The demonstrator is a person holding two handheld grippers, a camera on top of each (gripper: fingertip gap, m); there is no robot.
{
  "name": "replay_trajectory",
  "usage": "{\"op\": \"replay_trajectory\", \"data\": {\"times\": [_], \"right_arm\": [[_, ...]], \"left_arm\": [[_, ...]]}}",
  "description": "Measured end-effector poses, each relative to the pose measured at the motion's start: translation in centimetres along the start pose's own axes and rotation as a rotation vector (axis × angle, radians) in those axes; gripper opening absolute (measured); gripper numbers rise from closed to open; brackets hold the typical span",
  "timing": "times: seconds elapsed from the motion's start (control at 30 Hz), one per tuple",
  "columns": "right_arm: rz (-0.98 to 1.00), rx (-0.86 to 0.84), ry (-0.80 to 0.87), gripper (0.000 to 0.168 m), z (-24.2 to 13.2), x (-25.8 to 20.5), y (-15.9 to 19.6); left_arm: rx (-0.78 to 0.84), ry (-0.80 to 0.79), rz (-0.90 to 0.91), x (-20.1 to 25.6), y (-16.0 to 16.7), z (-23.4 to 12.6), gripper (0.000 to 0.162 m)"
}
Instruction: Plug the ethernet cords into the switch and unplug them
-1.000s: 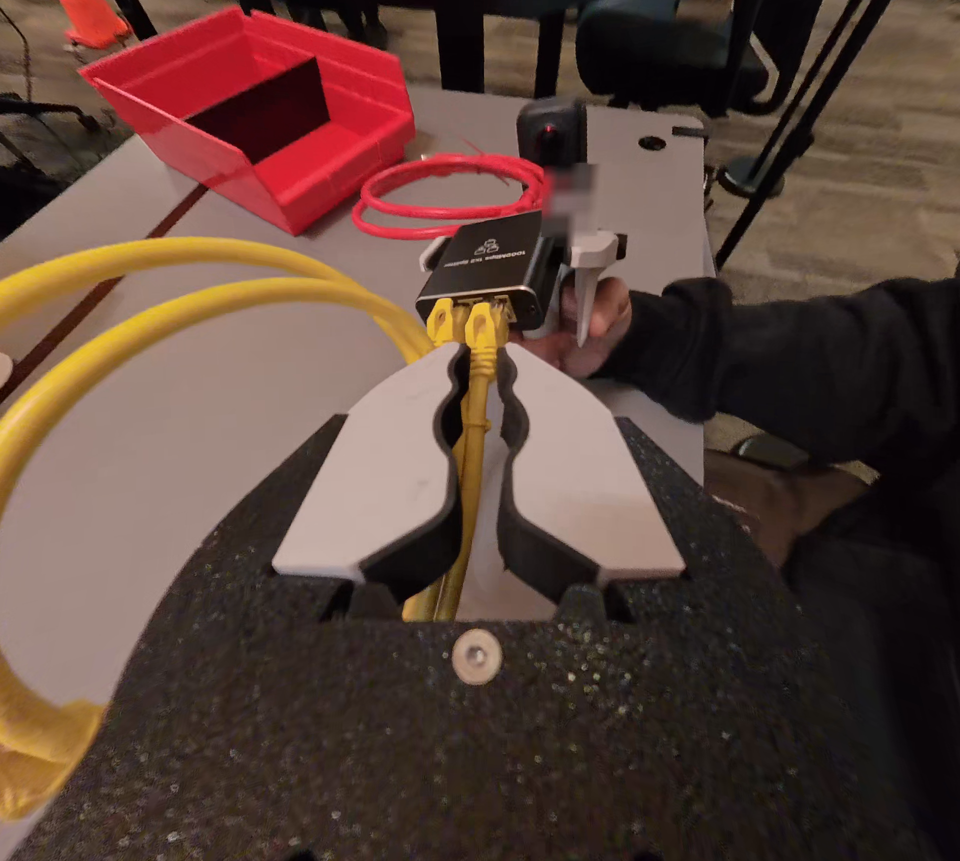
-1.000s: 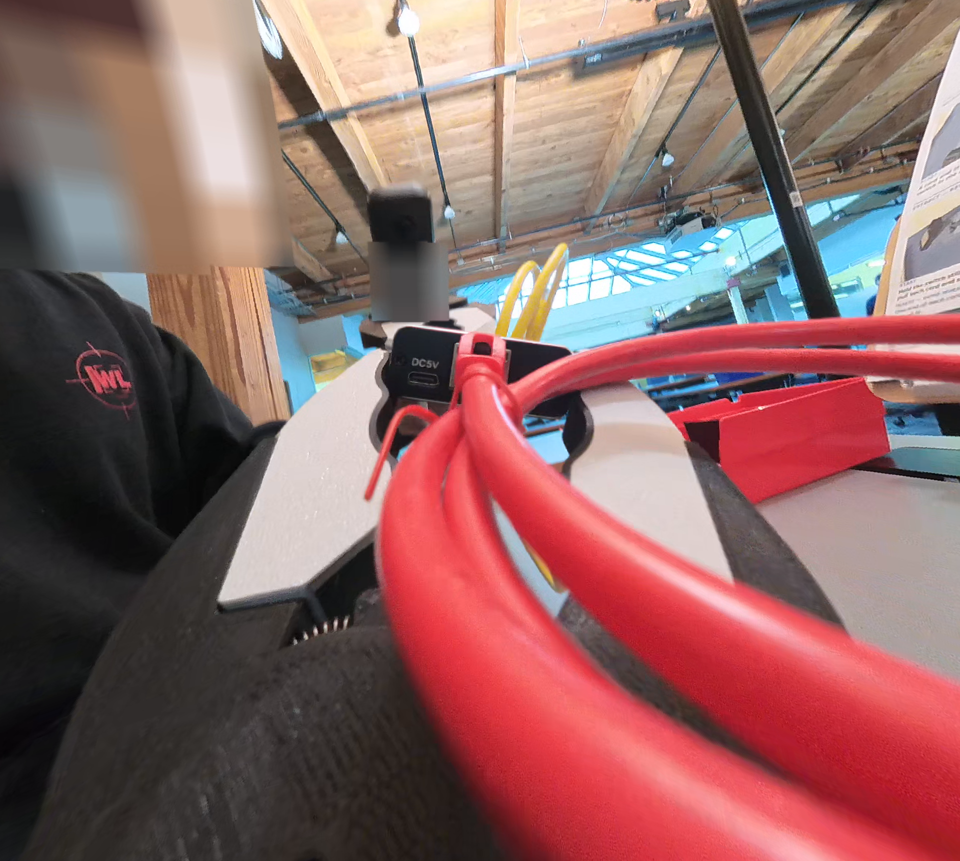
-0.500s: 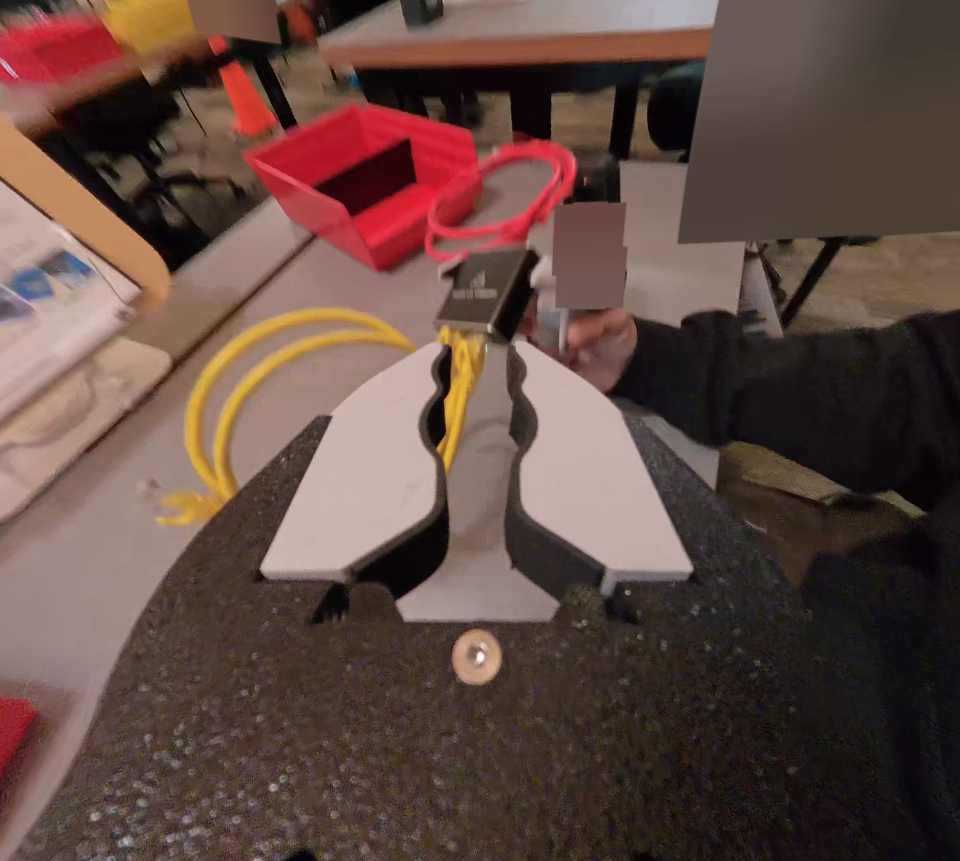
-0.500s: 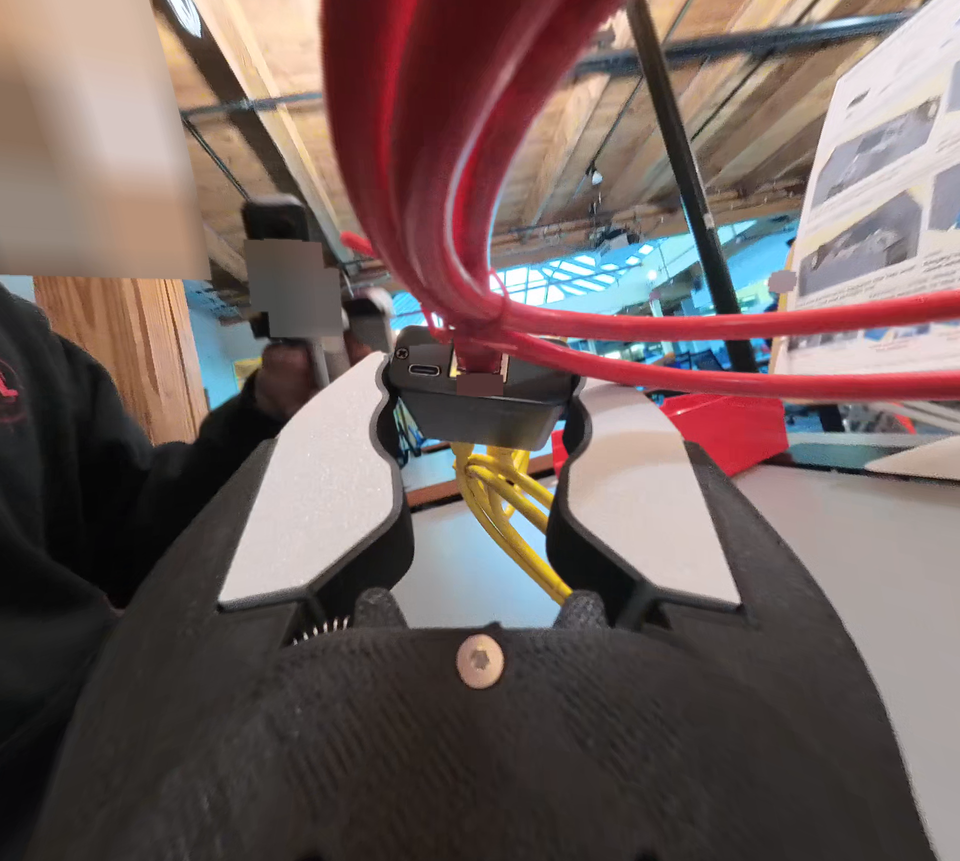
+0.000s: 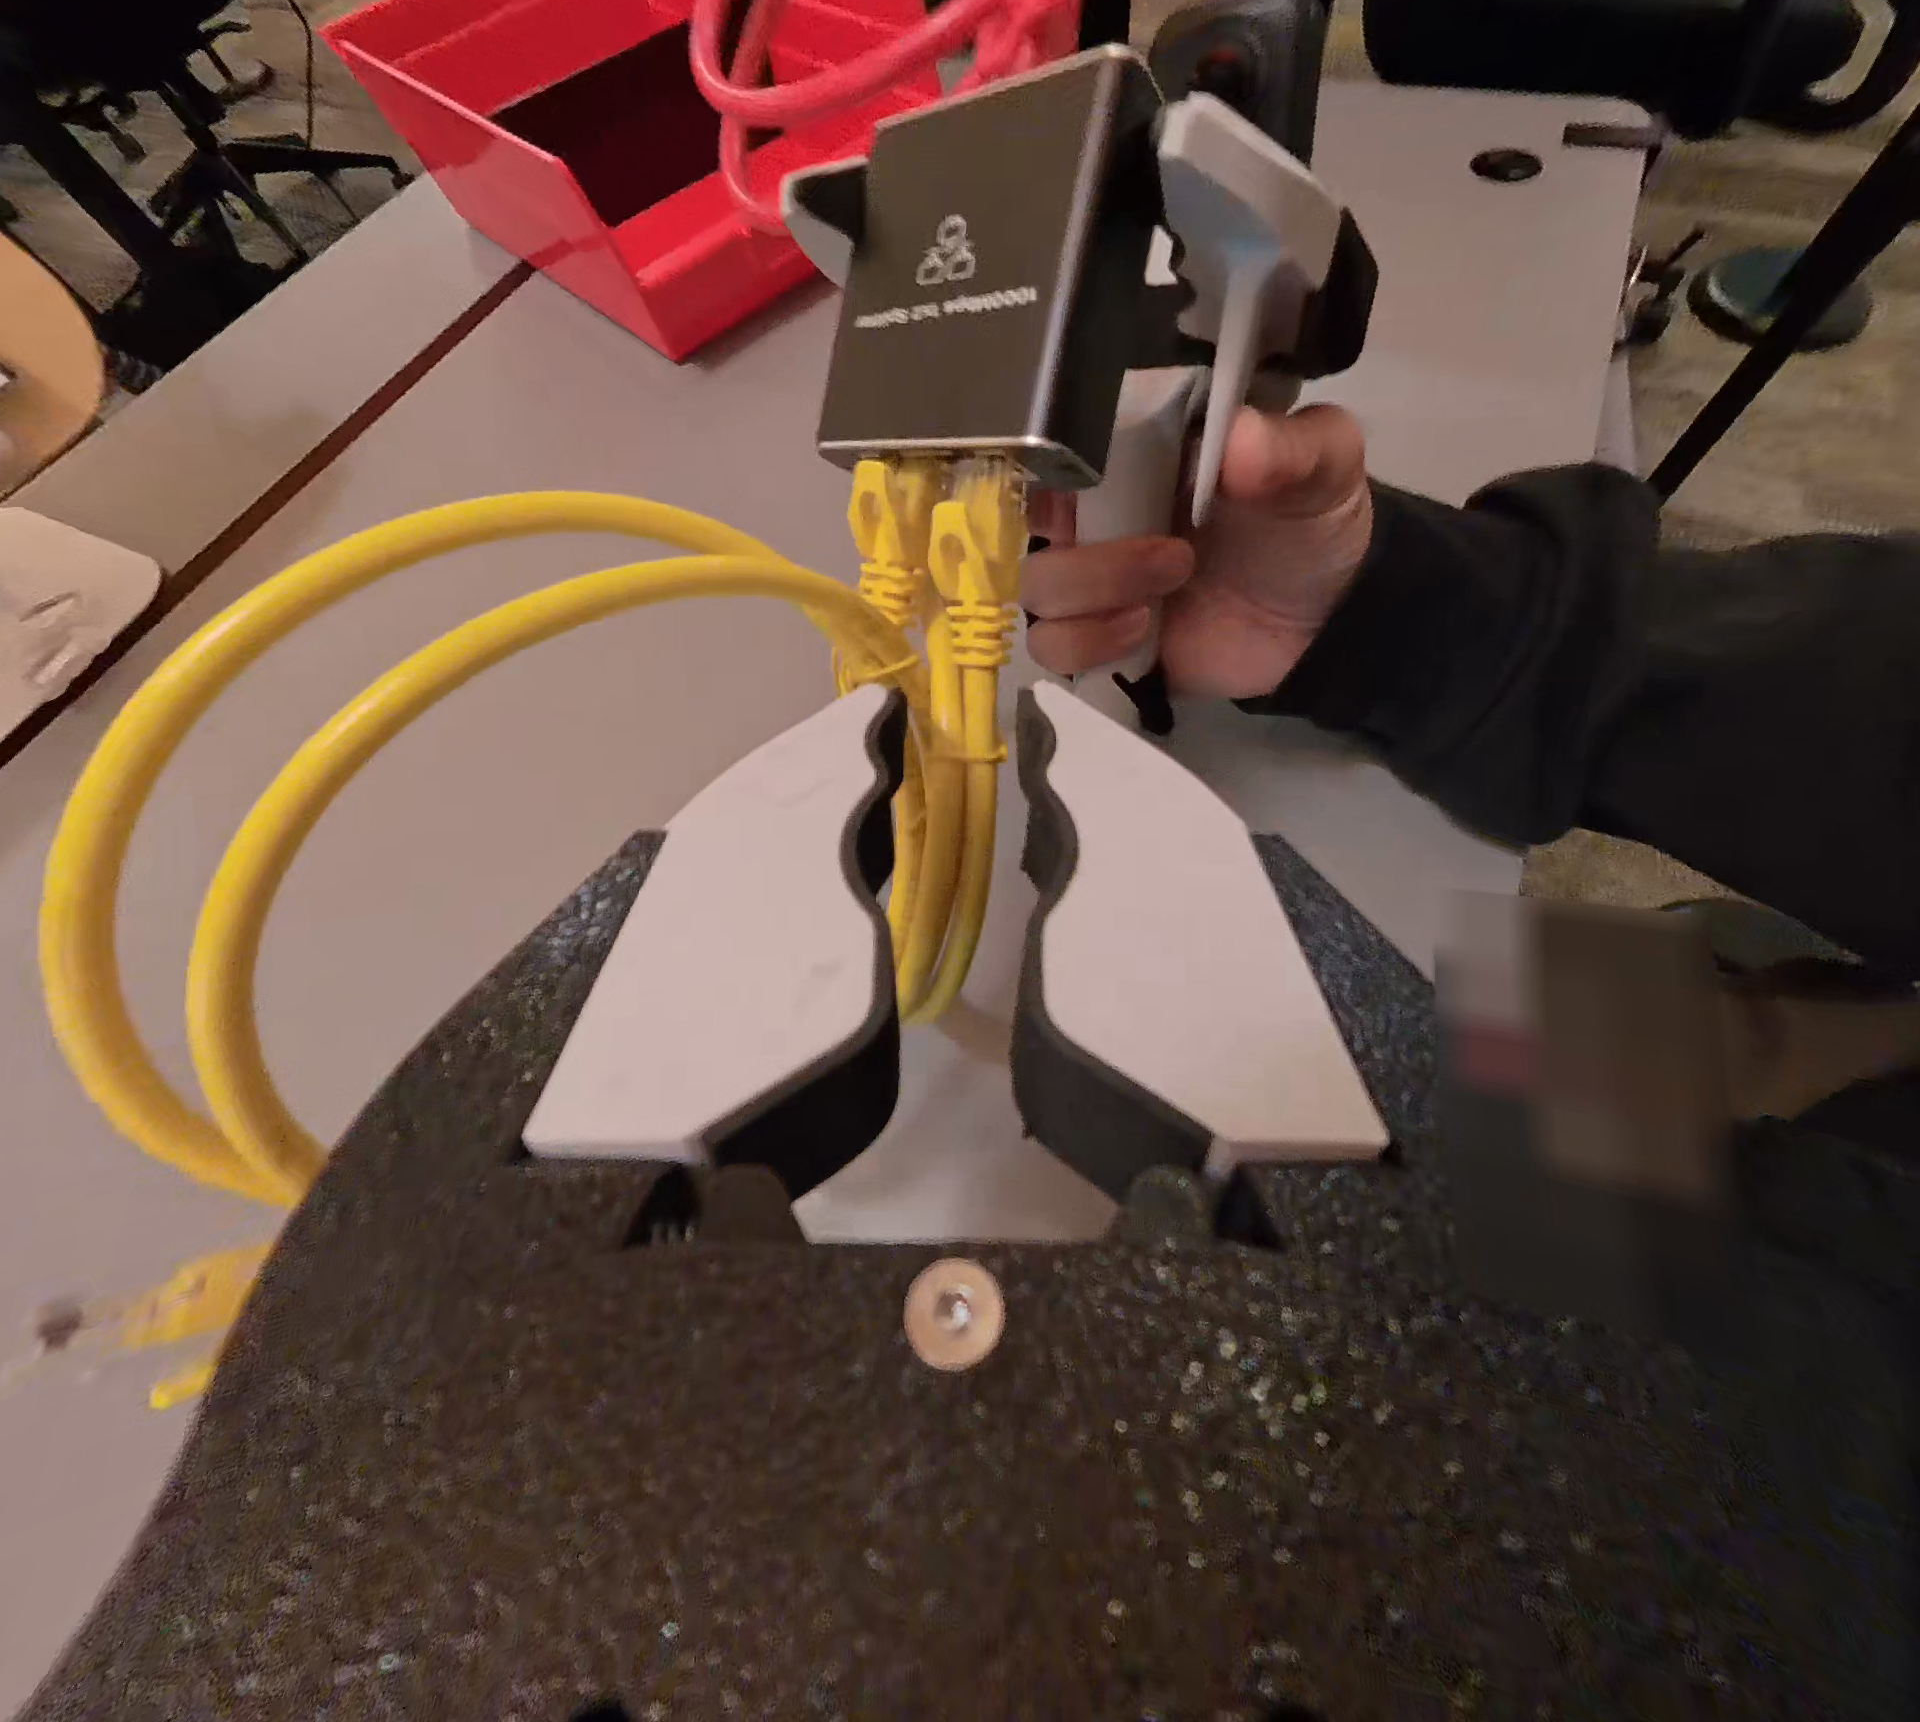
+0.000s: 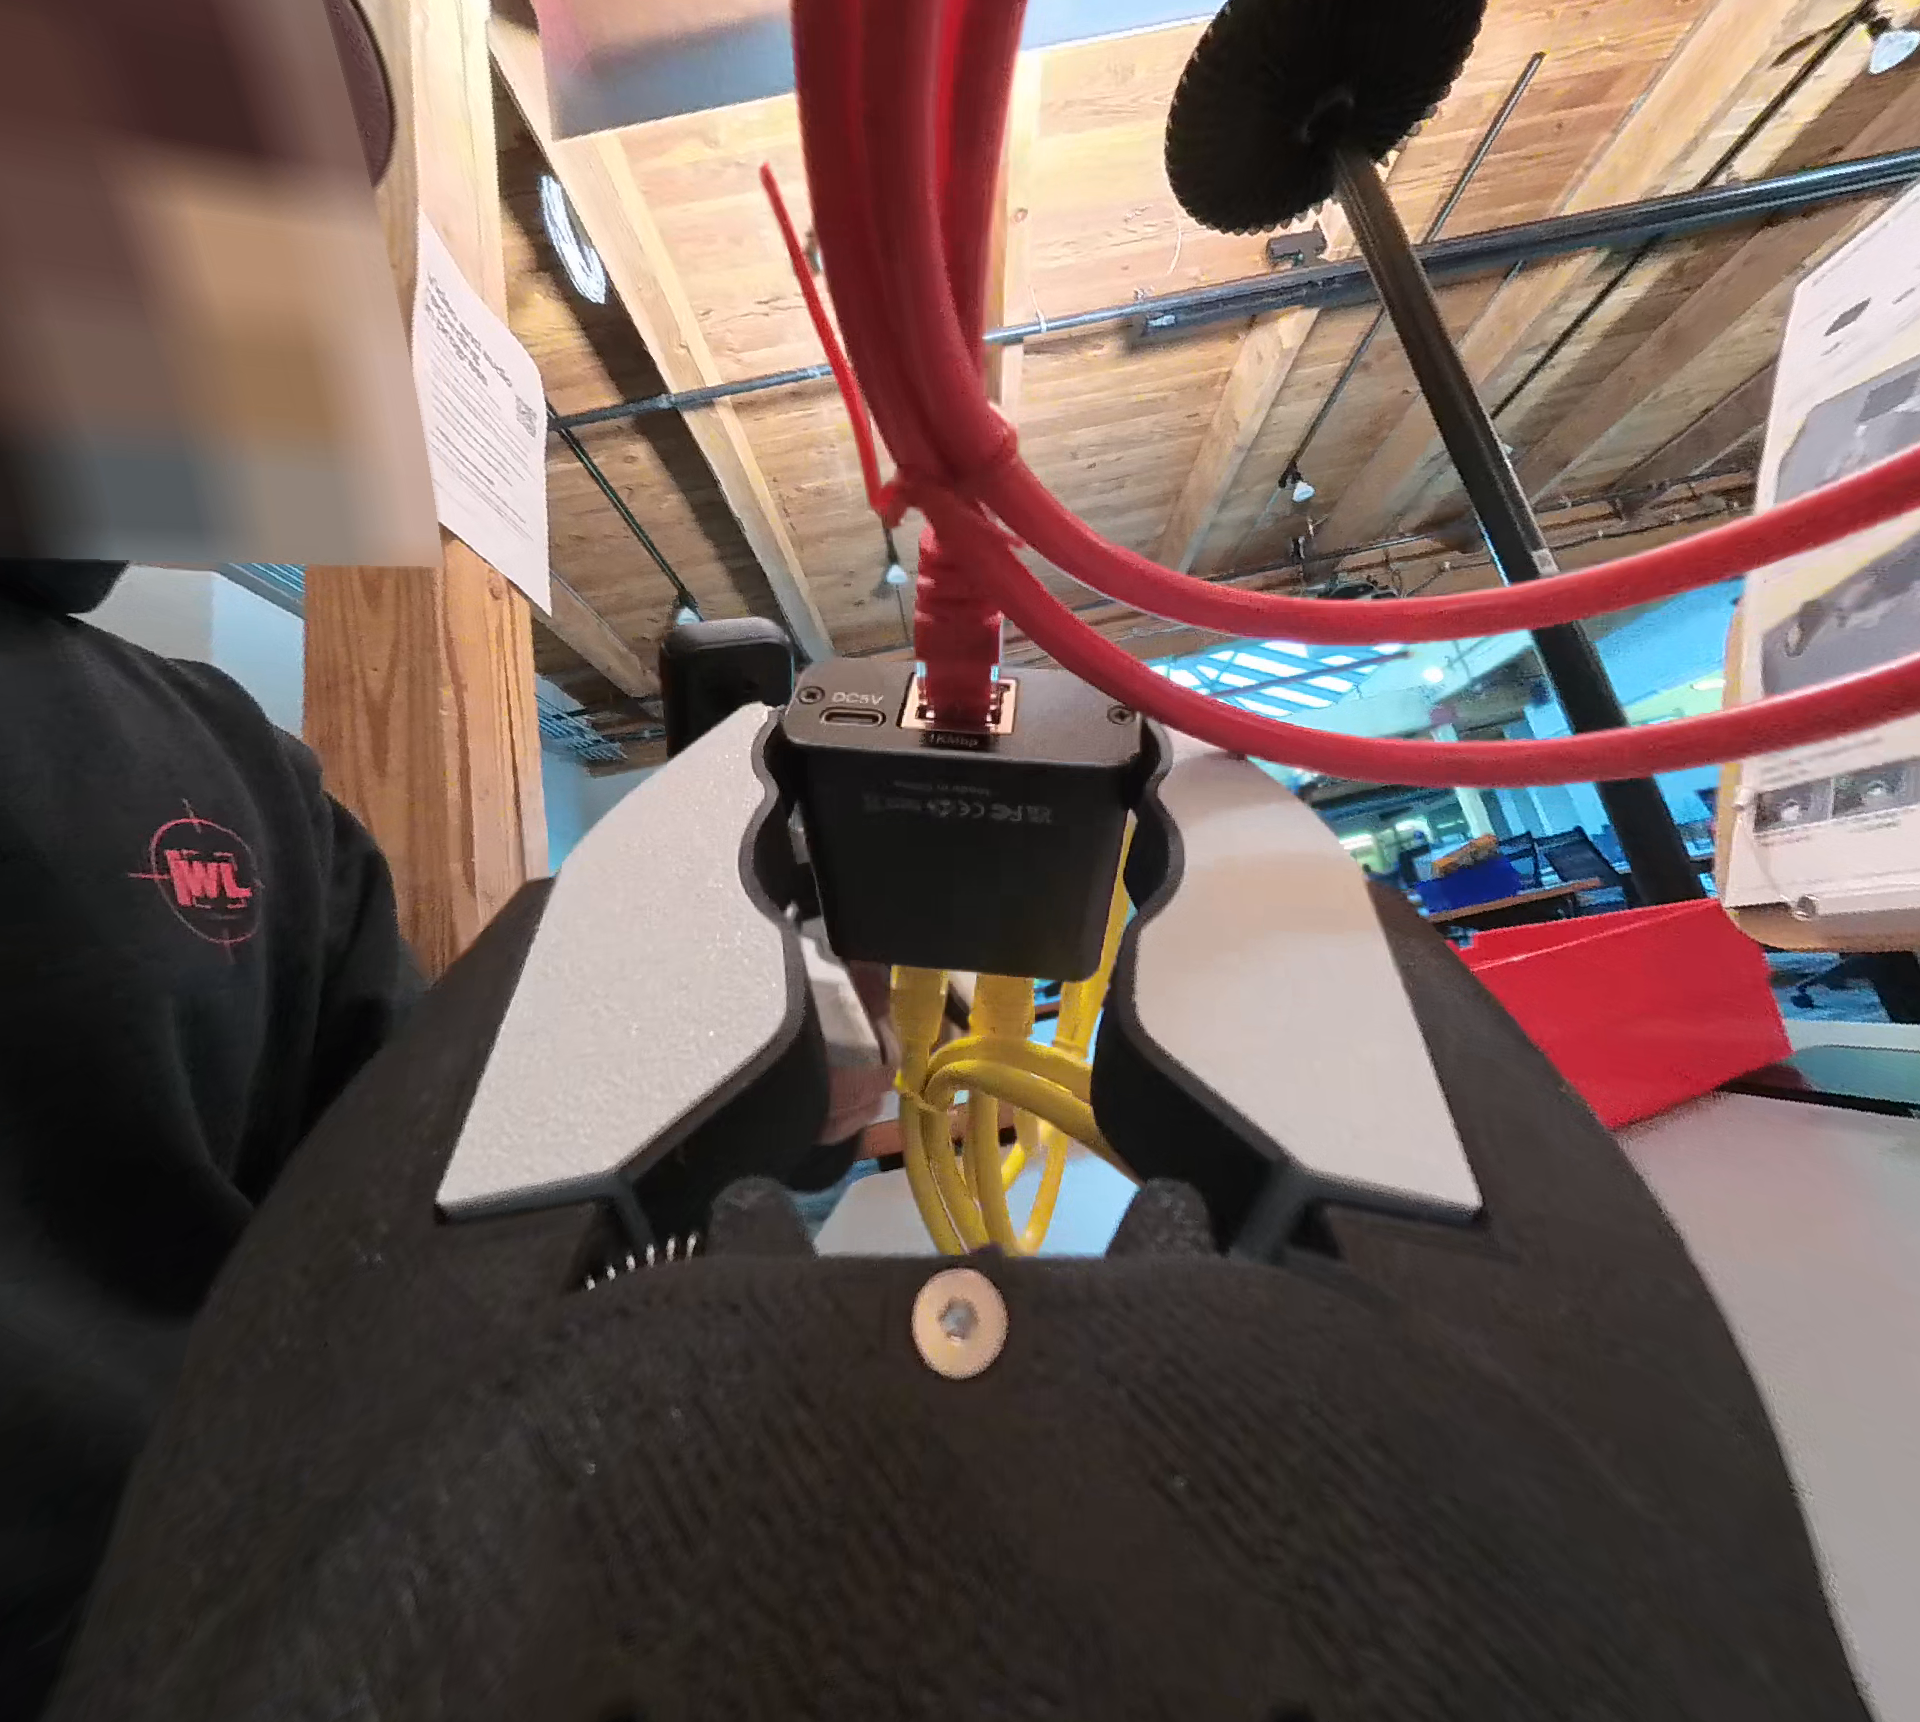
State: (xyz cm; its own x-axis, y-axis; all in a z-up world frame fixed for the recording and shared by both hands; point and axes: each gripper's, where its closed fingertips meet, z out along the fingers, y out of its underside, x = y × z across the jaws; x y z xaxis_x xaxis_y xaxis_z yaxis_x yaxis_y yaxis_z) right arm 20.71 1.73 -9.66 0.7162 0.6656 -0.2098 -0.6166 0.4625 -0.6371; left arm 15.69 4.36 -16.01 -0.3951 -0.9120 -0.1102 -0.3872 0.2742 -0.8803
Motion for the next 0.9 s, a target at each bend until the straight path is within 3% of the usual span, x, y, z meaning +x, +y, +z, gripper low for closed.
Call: {"op": "replay_trajectory", "data": {"times": [0.33, 0.7, 0.9], "right_arm": [[0.024, 0.028, -0.025, 0.064, 0.2, -0.3, -0.1], [0.053, 0.098, -0.058, 0.064, 0.1, -0.8, -1.1], [0.085, 0.140, -0.090, 0.063, 0.2, -1.1, -1.3]], "left_arm": [[-0.014, 0.010, 0.019, 0.9, 0.2, 1.1, 0.011], [0.033, -0.129, 0.210, 1.6, -0.7, 1.3, 0.010], [0.090, -0.065, 0.096, 2.1, -1.0, 1.3, 0.009]]}}
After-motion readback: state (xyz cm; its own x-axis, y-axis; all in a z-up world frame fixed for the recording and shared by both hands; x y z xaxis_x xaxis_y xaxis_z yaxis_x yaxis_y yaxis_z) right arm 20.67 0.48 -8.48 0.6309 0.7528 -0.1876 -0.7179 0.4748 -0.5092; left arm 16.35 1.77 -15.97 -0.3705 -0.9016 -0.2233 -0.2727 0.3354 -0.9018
